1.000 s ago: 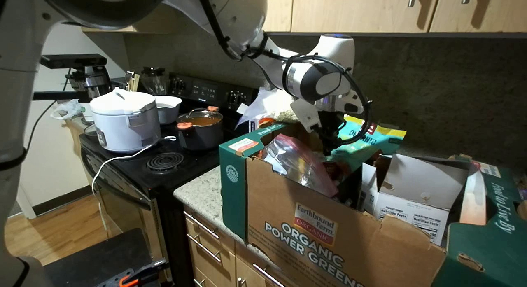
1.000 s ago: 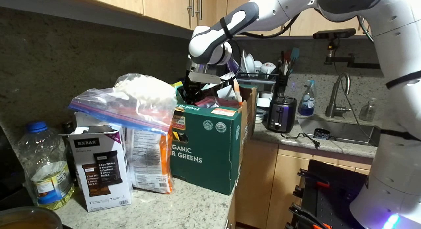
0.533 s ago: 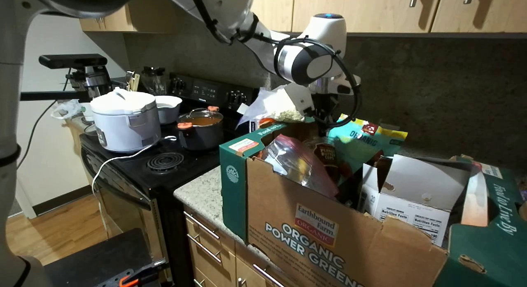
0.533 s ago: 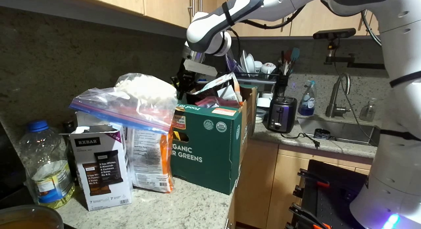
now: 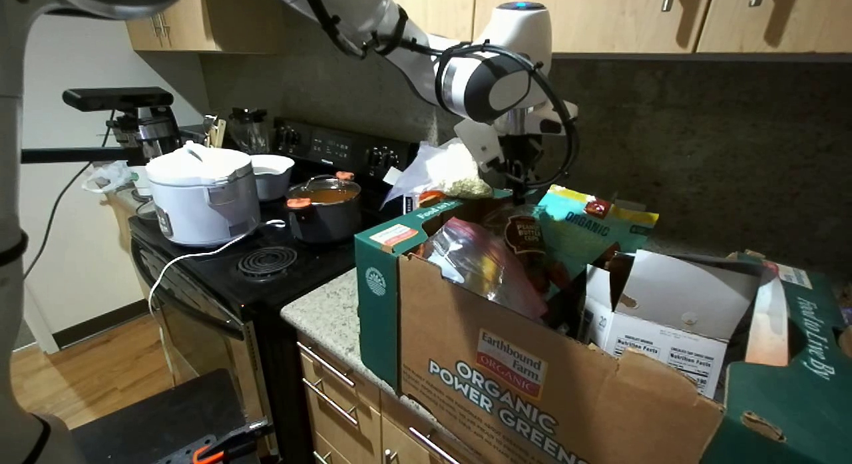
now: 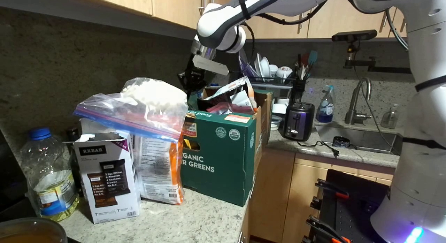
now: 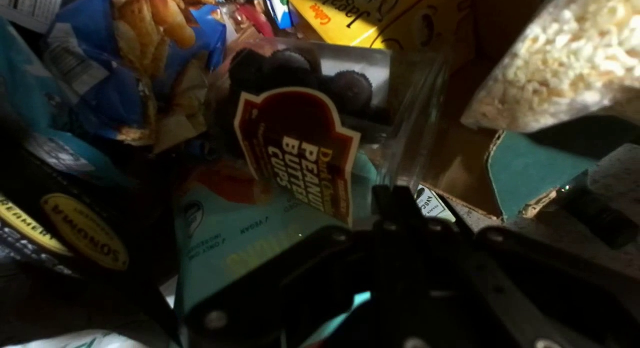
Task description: Pick up the popcorn bag and plastic container from the bag and put them on the countertop.
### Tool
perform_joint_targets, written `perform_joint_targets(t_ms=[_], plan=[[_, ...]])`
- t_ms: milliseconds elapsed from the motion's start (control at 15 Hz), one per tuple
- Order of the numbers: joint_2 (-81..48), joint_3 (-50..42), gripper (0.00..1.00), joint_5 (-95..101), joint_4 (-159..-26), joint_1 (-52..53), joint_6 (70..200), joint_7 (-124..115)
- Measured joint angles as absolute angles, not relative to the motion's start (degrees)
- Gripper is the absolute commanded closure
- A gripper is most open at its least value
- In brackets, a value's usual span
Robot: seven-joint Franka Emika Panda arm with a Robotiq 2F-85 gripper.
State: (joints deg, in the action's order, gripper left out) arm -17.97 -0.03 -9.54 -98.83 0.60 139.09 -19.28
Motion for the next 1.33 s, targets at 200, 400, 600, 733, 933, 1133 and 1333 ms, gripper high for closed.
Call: perform_joint_targets(t_ms=[200,400,600,733,933,1133,1333], plan=[[-16.9,-0.1,0.99,-9.2,-98.8,0.6,139.1,-19.3],[-15.4,-0.1,0.99,-8.0,-98.8,0.7,139.1,-19.4],[-13.9,-0.3,0.99,-6.0,-98.9,0.8,139.1,-19.5],[-13.0,-0.6,0.99,-4.6,-98.9,0.9,139.1,-19.7],[-11.9,-1.1,0.99,-2.5,-98.9,0.9,139.1,-20.3],[-11.0,-1.6,0.99,-0.6,-98.9,0.9,139.1,-21.1],[-10.1,-1.7,0.99,1.8,-99.0,0.9,139.0,-22.8]])
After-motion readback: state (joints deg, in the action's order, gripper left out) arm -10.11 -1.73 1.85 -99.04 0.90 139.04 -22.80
